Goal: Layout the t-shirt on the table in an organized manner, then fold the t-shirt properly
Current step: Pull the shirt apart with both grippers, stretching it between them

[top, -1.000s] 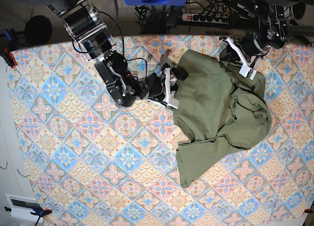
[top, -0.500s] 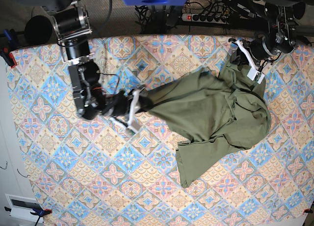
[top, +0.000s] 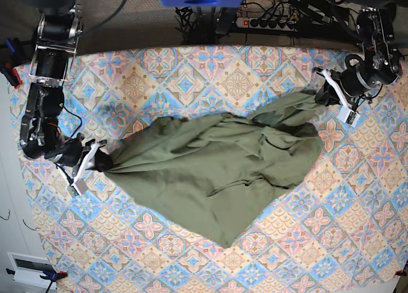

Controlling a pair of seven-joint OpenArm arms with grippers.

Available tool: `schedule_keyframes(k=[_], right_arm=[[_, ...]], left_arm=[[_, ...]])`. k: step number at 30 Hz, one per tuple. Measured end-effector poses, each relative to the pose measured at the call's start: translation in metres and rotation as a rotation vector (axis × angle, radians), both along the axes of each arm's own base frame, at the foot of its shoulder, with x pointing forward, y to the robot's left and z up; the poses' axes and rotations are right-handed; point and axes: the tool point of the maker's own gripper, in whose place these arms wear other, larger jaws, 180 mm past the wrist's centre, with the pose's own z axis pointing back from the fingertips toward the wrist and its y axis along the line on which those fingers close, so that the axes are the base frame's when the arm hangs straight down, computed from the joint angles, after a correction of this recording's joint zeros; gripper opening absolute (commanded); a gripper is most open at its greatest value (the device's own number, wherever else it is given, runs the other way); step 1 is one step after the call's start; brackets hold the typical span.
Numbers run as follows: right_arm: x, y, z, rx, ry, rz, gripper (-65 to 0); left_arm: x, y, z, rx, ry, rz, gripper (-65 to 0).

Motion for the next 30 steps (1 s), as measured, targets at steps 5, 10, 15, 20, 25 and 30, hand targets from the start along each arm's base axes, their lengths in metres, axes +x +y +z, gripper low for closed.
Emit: schedule_keyframes(k=[5, 10, 15, 20, 25, 30], right_arm=[[0.002, -0.035, 0.017, -0.030, -0.041, -0.050, -64.7], [-0.002, -0.066, 0.026, -0.073, -0.050, -0.099, -64.7], [-0.009, -0.070, 0.021, -0.096, -0.043, -0.082, -64.7], [-0.012, -0.070, 0.017, -0.099, -0.028, -0.081, -64.7], [-0.017, -0.070, 0.011, -0.095, -0.016, -0.083, -64.7], [-0.011, -0.072, 0.018, -0.082, -0.062, -0.100, -64.7]], left_arm=[[0.003, 0.018, 0.004, 0.042, 0.001, 0.004, -65.0], [-0.002, 0.048, -0.010, 0.052, 0.062, 0.065, -65.0], [0.001, 0.048, -0.011, 0.027, 0.040, 0.093, -65.0], [-0.020, 0.022, -0.032, -0.033, 0.101, 0.088, -65.0], [-0.040, -0.016, -0.043, -0.065, 0.153, -0.012, -65.0], [-0.008, 0.001, -0.016, -0.101, -0.022, 0.110, -65.0]])
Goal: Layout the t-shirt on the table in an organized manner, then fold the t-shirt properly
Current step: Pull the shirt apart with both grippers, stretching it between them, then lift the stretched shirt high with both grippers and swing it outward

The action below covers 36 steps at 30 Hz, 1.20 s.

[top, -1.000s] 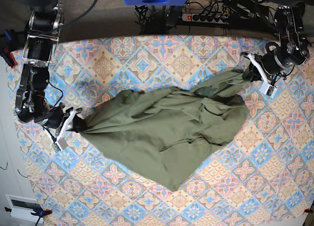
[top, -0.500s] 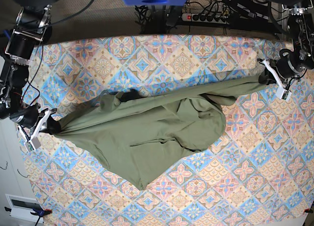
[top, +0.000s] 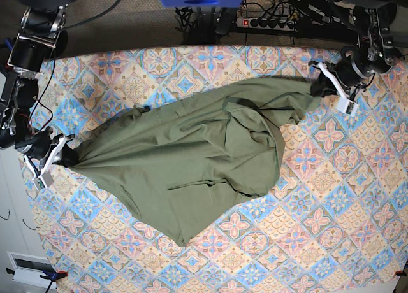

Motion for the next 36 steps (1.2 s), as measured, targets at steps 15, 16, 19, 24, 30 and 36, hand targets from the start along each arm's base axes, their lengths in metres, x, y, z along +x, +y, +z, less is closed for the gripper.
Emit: schedule_keyframes(k=[15, 16, 19, 24, 30, 36], right_arm=[[0.091, -0.003, 0.150, 0.044, -0.382, -0.016, -64.7], [0.096, -0.007, 0.154, 0.062, -0.385, -0.028, -64.7], [0.110, -0.016, 0.158, 0.104, -0.377, -0.062, -64.7], [0.139, -0.023, 0.207, 0.215, -0.492, -0.098, -64.6], [0.161, -0.035, 0.267, 0.320, -0.611, -0.132, -64.4], [0.170, -0.029, 0.328, 0.325, -0.724, -0.107, -64.4]], left_arm=[[0.156, 0.031, 0.166, -0.113, -0.500, 0.216, -65.0], [0.164, 0.032, 0.178, -0.122, -0.532, 0.216, -65.0], [0.188, 0.038, 0.205, -0.163, -0.586, 0.239, -65.0], [0.236, 0.052, 0.252, -0.213, -0.650, 0.267, -65.0], [0.283, 0.051, 0.334, -0.303, -0.775, 0.258, -65.0], [0.304, 0.031, 0.425, -0.328, -0.919, 0.175, -65.0]])
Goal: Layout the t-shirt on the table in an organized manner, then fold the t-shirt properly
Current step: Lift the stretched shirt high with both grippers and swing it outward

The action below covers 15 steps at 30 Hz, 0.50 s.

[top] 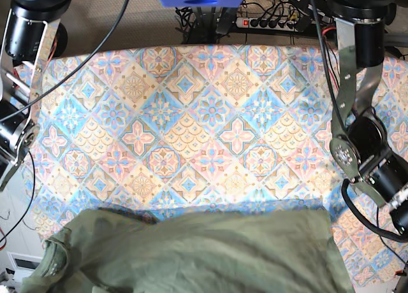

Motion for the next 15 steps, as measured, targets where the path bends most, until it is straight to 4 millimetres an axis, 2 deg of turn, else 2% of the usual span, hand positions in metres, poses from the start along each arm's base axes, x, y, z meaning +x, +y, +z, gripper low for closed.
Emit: schedule_keyframes(k=[3, 5, 7, 10, 13, 15], right_arm=[[-0.003, -0.001, 0.023, 0.008, -0.050, 0.001, -64.4], [-0.004, 0.000, 0.023, 0.005, -0.050, 0.006, -64.5], [-0.007, 0.006, 0.016, -0.015, -0.039, 0.046, -64.6], [-0.012, 0.015, 0.003, -0.044, 0.035, 0.092, -64.7], [-0.028, 0.026, -0.008, -0.051, 0.023, 0.155, -64.7], [-0.040, 0.028, -0.044, -0.091, 0.082, 0.166, -64.7]], left_arm=[[-0.005, 0.004, 0.034, -0.008, -0.063, 0.003, -65.0], [-0.008, 0.008, 0.039, -0.005, -0.076, 0.009, -65.0], [-0.010, 0.012, 0.031, 0.009, -0.047, 0.005, -65.0], [-0.020, 0.024, 0.000, 0.018, 0.016, -0.010, -65.0], [-0.044, 0.033, -0.047, 0.106, 0.089, 0.031, -65.0], [-0.064, 0.034, -0.082, 0.195, 0.158, 0.055, -65.0]])
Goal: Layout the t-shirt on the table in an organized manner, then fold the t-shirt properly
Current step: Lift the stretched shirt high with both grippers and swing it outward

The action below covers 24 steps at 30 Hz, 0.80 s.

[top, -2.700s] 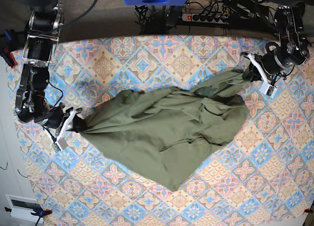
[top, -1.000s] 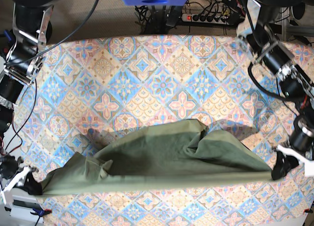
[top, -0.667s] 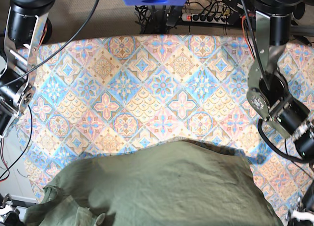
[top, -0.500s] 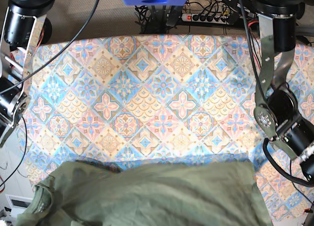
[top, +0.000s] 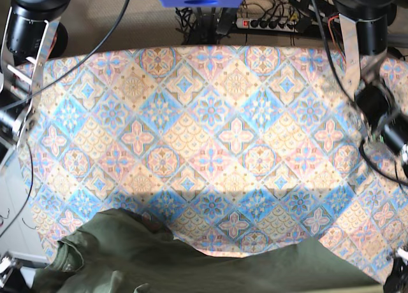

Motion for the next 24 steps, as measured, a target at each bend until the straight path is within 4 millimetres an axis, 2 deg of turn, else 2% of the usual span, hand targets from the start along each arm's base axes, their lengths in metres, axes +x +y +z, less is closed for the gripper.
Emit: schedule_keyframes(k=[4, 5, 7, 10, 13, 16, 19, 21, 24], right_arm=[[-0.024, 0.005, -0.077, -0.060, 0.161, 0.016, -64.7], [-0.030, 0.009, -0.088, -0.071, 0.175, 0.030, -64.7], [-0.042, 0.019, -0.098, -0.064, 0.168, 0.062, -64.7], [-0.064, 0.021, -0.111, -0.083, 0.152, 0.061, -64.7], [-0.092, 0.011, -0.141, -0.132, 0.229, 0.028, -64.7], [-0.115, -0.002, -0.166, -0.152, 0.290, -0.008, -64.7], [-0.136, 0.000, -0.187, -0.170, 0.346, 0.000, -64.7], [-0.154, 0.003, -0.204, -0.184, 0.396, 0.012, -64.7], [-0.189, -0.005, -0.243, -0.218, 0.539, 0.003, -64.7]], left_arm=[[-0.030, -0.020, -0.042, 0.064, 0.044, -0.058, -65.0], [-0.037, -0.025, -0.054, 0.071, 0.065, -0.076, -65.0], [-0.052, -0.028, -0.081, 0.085, 0.124, -0.086, -65.0], [-0.077, -0.026, -0.112, 0.114, 0.196, -0.068, -65.0], [-0.109, -0.024, -0.140, 0.144, 0.259, -0.056, -65.0], [-0.131, -0.025, -0.169, 0.094, 0.334, -0.081, -65.0], [-0.150, -0.028, -0.194, 0.066, 0.406, -0.098, -65.0], [-0.166, -0.022, -0.209, 0.060, 0.458, -0.079, -65.0], [-0.190, -0.011, -0.232, 0.062, 0.548, -0.050, -65.0]])
